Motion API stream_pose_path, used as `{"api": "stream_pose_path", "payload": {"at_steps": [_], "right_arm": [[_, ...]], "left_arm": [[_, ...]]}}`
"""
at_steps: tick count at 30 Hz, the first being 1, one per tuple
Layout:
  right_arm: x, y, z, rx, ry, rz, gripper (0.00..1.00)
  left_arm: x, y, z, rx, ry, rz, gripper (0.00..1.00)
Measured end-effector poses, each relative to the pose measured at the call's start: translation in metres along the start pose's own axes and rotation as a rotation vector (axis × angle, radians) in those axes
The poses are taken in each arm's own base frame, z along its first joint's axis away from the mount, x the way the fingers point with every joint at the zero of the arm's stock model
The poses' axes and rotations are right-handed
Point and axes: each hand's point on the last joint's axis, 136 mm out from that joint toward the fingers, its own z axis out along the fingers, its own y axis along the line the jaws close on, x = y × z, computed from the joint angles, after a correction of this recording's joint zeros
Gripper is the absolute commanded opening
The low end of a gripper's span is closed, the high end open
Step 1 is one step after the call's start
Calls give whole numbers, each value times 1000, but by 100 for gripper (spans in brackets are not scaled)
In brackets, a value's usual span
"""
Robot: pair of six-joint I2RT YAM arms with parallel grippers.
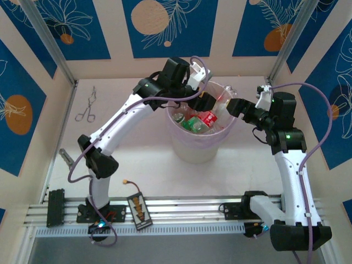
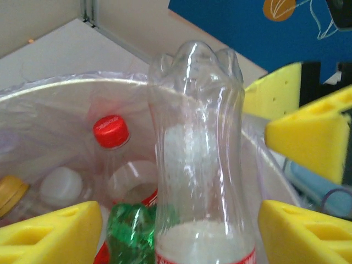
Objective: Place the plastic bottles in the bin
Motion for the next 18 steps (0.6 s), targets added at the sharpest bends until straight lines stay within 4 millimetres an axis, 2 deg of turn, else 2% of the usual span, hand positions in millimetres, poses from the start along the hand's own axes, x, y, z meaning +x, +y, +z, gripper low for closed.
{"api": "stream_pose_path", "payload": {"at_steps": [2, 6, 12, 15, 18], "right_arm": [[0, 0, 0, -1, -1, 0, 85], [-2, -2, -1, 5, -7, 6, 82], [-4, -6, -3, 14, -16, 32, 81], [-6, -8, -4, 19, -21, 41, 81], [-7, -10, -4, 22, -25, 45, 81]], "left_arm": [[3, 2, 12, 12, 7, -15, 73], [13, 3, 29, 29, 34, -40, 80], [21, -5, 36, 37, 58, -45, 64], [25, -5, 39, 34, 64, -51, 52], [24, -3, 35, 18, 44, -55, 51]]}}
